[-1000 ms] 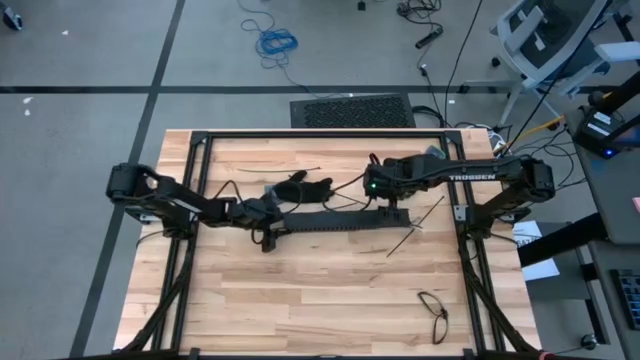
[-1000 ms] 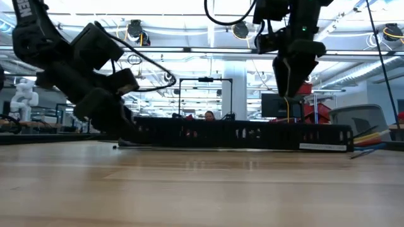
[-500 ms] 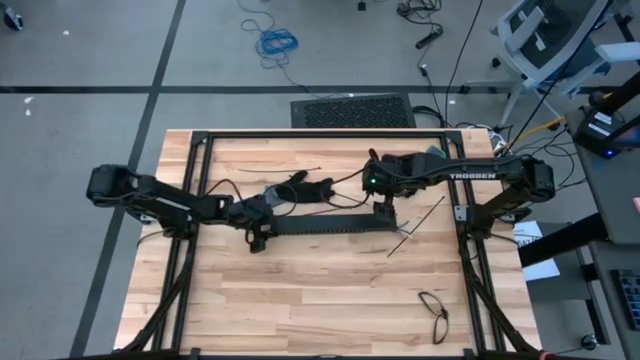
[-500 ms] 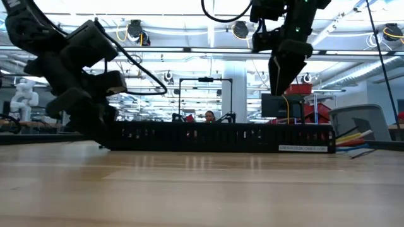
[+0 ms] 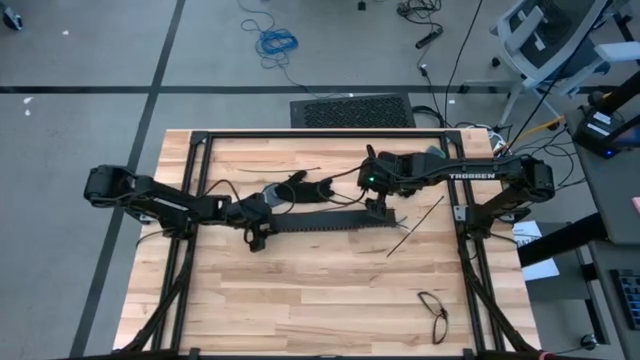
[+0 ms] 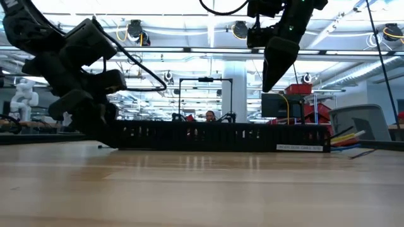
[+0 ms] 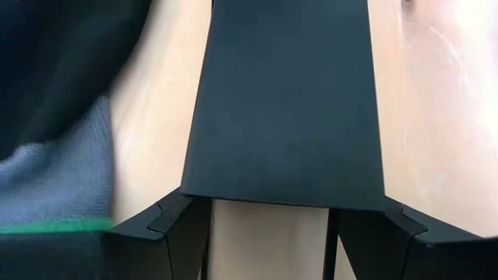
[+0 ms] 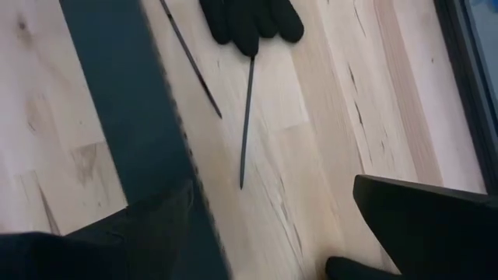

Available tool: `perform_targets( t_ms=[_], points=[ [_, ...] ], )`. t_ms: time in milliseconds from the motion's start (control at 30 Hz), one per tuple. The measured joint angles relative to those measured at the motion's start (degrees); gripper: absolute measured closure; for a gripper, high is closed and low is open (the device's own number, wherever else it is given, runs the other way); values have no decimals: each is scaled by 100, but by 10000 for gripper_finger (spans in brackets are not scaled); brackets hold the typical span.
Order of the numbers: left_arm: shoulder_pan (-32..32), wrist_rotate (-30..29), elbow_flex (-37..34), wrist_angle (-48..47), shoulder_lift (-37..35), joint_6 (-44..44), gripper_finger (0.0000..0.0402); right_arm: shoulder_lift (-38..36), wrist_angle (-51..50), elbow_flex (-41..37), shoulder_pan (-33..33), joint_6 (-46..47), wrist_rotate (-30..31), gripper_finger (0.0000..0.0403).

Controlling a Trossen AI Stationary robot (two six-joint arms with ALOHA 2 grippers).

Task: Ziptie cables
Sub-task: Close the cable duct

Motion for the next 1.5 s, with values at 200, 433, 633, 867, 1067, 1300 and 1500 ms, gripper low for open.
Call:
perform_targets(
  t_ms=[200,433,633,867,1067,1300,1500],
  points=[
    [-2,-5,2,27,-4,150,159,0,28,2,0,154,8,50],
    [1,91,11,-141,-10,274,148,0,29,2,0,161,6,50],
    [-4,172,25,-228,-18,204,81,0,31,2,0,146,7,50],
    [2,376,60,-402,-85,-13,8,0,9,2,15,148,-14,51],
    [-12,2636,270,-570,-814,122,10,0,73,2,5,312,5,51],
    [119,1579,571,-1074,-2157,139,10,-2,206,175,-236,-11,447,51],
    [476,331,789,-1493,-3094,410,10,-16,246,515,-609,-260,437,51]
  ],
)
